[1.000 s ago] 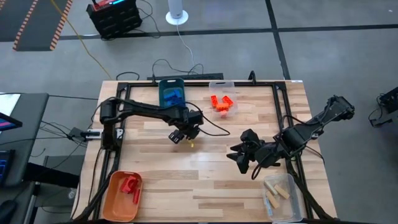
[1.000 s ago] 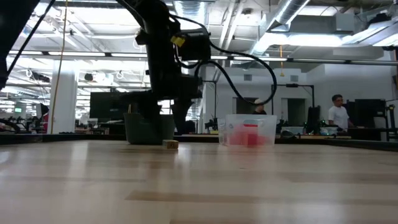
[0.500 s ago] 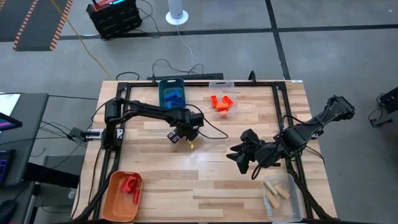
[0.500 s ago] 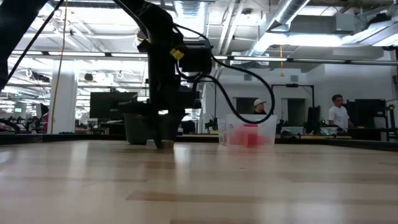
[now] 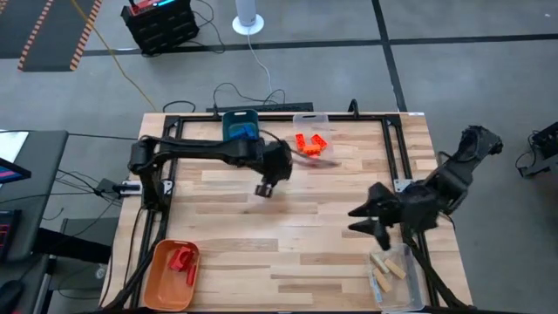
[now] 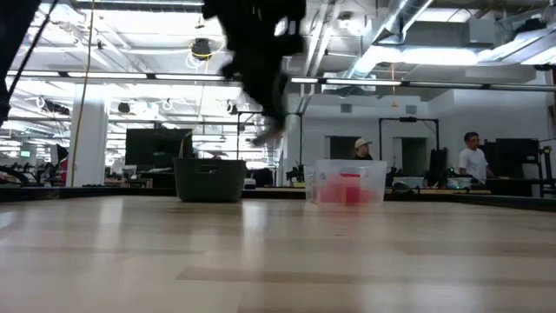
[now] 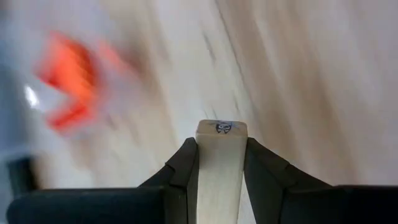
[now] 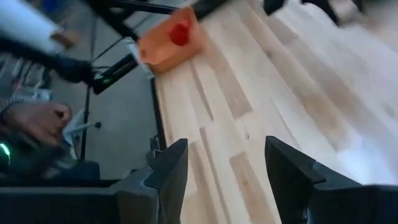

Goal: Sort blocks
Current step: Put the brown block into the bottom transparent bin

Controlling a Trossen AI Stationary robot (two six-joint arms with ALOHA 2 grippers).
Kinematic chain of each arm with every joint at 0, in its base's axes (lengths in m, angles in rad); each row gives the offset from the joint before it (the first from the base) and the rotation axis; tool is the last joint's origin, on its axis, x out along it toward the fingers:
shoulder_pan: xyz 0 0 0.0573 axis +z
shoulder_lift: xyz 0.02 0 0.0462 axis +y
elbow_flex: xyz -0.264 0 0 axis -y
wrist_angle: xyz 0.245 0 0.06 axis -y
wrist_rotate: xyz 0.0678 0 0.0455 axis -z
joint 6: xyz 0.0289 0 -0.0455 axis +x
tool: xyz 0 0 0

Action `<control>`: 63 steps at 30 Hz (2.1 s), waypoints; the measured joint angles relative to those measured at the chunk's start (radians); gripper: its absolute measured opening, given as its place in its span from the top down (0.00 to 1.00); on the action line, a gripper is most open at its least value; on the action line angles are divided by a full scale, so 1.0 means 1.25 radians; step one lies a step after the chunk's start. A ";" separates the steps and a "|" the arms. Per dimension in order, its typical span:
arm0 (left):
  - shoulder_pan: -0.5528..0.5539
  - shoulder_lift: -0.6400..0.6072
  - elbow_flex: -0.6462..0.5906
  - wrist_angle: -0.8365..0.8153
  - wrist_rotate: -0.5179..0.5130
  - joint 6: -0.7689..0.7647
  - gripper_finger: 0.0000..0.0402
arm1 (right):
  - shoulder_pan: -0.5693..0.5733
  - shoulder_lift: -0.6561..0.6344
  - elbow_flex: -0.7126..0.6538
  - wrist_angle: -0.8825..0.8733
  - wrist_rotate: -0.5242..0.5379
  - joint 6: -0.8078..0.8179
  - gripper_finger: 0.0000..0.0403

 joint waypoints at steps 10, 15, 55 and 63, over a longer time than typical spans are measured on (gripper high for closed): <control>-0.017 -0.115 0.106 0.453 0.044 -0.392 0.78 | -0.021 -0.029 0.000 -0.101 0.147 -0.150 0.44; -0.054 -0.118 0.115 0.665 0.044 -0.456 0.78 | -0.118 -0.050 0.000 -0.058 0.156 -0.243 0.38; -0.164 -0.072 0.114 0.731 -0.143 -0.491 0.55 | -0.263 0.000 0.000 0.352 0.193 -0.634 0.92; -0.164 -0.108 0.114 0.637 -0.126 -0.531 0.36 | -0.209 -0.036 0.053 0.147 0.116 -0.459 0.90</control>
